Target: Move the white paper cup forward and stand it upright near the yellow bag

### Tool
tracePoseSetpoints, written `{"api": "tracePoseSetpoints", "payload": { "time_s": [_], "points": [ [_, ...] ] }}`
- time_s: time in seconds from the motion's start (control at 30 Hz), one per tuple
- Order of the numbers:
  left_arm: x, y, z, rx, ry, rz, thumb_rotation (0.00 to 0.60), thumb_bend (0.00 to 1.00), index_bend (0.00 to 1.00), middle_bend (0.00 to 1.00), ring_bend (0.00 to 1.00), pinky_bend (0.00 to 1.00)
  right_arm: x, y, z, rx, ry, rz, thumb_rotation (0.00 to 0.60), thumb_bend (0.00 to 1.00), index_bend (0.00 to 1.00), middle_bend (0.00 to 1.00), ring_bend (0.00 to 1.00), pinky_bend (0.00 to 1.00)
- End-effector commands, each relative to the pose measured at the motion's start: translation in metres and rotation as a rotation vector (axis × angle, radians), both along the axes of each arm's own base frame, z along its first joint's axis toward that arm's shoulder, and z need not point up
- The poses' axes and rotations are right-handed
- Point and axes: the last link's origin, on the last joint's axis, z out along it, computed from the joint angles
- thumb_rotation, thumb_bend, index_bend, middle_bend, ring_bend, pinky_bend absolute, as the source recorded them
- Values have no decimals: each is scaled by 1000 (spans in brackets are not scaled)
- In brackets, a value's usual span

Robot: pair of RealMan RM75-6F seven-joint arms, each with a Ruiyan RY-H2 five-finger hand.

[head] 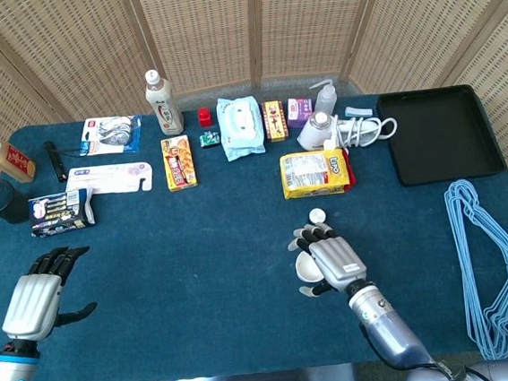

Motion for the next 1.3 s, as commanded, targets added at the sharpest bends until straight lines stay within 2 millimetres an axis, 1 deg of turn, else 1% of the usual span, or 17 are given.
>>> {"api": "tracePoseSetpoints", "payload": {
  "time_s": [0.03, 0.3, 0.43, 0.5, 0.7, 1.0, 1.13, 1.23, 1.3],
  "points": [
    [-1, 0, 0, 0, 0, 1, 477, 142, 162, 253, 168, 183, -2, -1, -4, -3, 22, -4, 545, 219, 272, 147, 94, 34],
    [-2, 1, -2, -4, -1, -1, 476, 142, 166, 253, 168, 183, -11, -3, -13, -13, 74, -20, 543, 220, 274, 148, 95, 34],
    [-2, 1, -2, -7, 0, -1, 478, 142, 167, 254, 168, 183, -15, -5, -16, -18, 90, -28, 546, 221, 292, 150, 95, 35],
    [-2, 2, -2, -5, 0, -2, 479, 141, 167, 253, 168, 183, -16, -5, -17, -21, 95, -28, 546, 221, 311, 154, 95, 37],
    [-1, 2, -2, -3, 1, -2, 474, 141, 167, 253, 167, 183, -19, -8, -19, -36, 108, -23, 545, 223, 409, 185, 104, 49],
    [-1, 3, -2, -4, 3, -5, 473, 141, 167, 253, 167, 183, -22, -12, -25, -62, 110, -18, 545, 223, 478, 217, 122, 62],
    [-2, 3, -3, -4, 3, -6, 473, 141, 167, 253, 168, 183, -21, -13, -24, -64, 81, -27, 546, 224, 486, 223, 124, 63],
    [-2, 3, -3, -5, 3, -6, 483, 142, 167, 253, 168, 183, -18, -14, -21, -56, 24, -55, 544, 223, 487, 228, 125, 64],
    [-2, 3, -2, -4, 3, -5, 480, 142, 167, 253, 168, 183, -16, -15, -18, -43, -57, -99, 545, 223, 486, 231, 126, 64]
  ]
}}
